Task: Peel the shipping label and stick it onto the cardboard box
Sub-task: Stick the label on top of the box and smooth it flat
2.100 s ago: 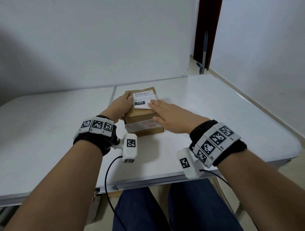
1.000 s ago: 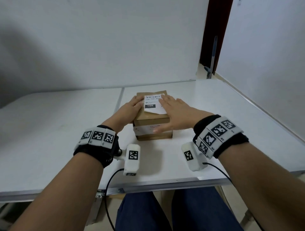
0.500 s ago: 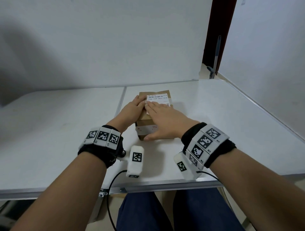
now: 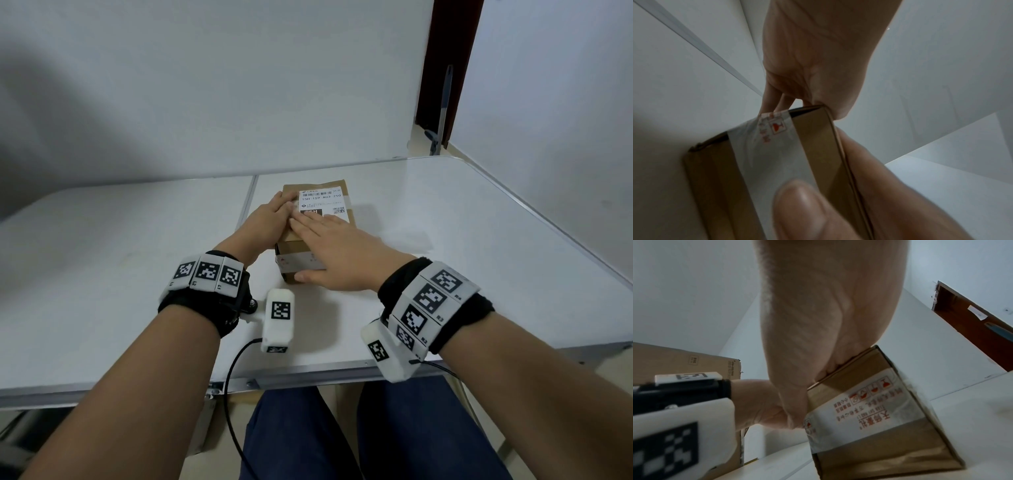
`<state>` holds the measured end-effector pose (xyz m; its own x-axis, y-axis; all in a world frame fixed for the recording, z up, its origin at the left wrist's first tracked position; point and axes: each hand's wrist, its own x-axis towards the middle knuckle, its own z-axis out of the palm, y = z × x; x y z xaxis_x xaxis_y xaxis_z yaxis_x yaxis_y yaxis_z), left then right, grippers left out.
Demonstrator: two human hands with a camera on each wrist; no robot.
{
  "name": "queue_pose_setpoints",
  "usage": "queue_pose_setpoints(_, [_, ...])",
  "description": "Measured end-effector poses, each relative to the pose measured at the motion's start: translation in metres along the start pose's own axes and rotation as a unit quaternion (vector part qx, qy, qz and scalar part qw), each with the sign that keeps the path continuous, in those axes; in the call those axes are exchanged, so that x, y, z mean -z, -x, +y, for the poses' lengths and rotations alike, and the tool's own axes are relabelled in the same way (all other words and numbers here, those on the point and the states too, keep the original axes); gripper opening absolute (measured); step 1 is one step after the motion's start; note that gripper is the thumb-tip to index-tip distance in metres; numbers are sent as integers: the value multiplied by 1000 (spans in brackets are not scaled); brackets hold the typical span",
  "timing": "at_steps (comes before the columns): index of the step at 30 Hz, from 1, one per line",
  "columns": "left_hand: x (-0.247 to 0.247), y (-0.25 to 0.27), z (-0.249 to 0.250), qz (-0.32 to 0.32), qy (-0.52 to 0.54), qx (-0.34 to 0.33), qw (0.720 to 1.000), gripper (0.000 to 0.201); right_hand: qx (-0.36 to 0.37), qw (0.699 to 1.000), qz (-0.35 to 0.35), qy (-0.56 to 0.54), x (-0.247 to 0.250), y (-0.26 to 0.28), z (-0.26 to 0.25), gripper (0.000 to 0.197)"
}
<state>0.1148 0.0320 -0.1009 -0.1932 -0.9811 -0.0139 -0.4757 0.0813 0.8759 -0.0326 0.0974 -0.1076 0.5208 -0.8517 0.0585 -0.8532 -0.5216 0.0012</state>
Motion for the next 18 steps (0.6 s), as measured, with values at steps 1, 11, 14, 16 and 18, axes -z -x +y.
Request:
queue_pose_setpoints(1, [0,-1,0,-2,4,3,1000,40,2,1000,0,-1,0,1,1,84])
queue_pose_setpoints(11, [6,-5,-6,-35,0,16,999,39,-11,1000,7,-18,4,34,11,72])
queue_pose_setpoints(14, [6,-6,-7,-49,9,17,999,39,-19,1000,15,-14,6,39,13,68])
queue_pose_setpoints(16, [6,-6,-6,-53,12,20,998,39,-24,999,22,-15,6,39,13,64])
queue_pose_setpoints(18, [6,-6,-6,-57,14,21,998,39,-31,999,25,-22,5,41,14,63])
